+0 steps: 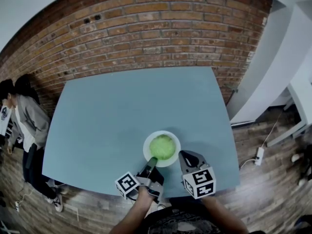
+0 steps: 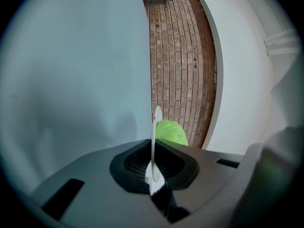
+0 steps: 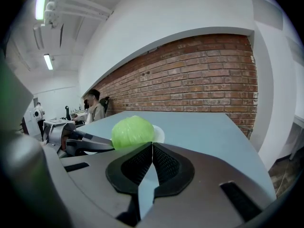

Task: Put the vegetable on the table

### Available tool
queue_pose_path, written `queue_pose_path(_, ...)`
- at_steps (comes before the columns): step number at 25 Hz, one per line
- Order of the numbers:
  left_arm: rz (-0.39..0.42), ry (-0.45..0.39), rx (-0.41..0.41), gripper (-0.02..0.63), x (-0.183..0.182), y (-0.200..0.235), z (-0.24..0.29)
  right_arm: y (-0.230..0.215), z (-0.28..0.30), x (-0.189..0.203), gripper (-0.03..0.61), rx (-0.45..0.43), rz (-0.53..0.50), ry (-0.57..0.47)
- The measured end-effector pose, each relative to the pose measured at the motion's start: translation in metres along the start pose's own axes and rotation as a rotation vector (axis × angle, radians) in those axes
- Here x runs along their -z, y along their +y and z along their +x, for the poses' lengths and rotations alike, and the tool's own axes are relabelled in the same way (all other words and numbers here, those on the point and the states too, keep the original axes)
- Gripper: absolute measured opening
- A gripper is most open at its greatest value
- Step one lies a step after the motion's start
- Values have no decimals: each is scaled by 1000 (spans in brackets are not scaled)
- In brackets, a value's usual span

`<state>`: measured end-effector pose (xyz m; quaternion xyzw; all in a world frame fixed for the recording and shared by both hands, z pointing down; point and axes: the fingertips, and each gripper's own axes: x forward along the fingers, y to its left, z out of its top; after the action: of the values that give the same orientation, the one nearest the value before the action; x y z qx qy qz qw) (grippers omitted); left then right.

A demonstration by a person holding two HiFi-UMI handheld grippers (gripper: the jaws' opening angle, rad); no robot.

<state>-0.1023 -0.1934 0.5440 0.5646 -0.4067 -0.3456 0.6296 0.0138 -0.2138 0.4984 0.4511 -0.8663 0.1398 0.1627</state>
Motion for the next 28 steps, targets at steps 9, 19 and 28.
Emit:
queue_pose_path(9,56,31,-78,12,-9,21,19,-10,22,3,9,-13,13,25)
queue_pose_path(19,76,44,-133,14,-17,37,32,-17,39,8,9,-17,19,51)
queue_pose_path(28,78,61,-192,18,-19,54,40,-23,45,16,9,-10,26,76)
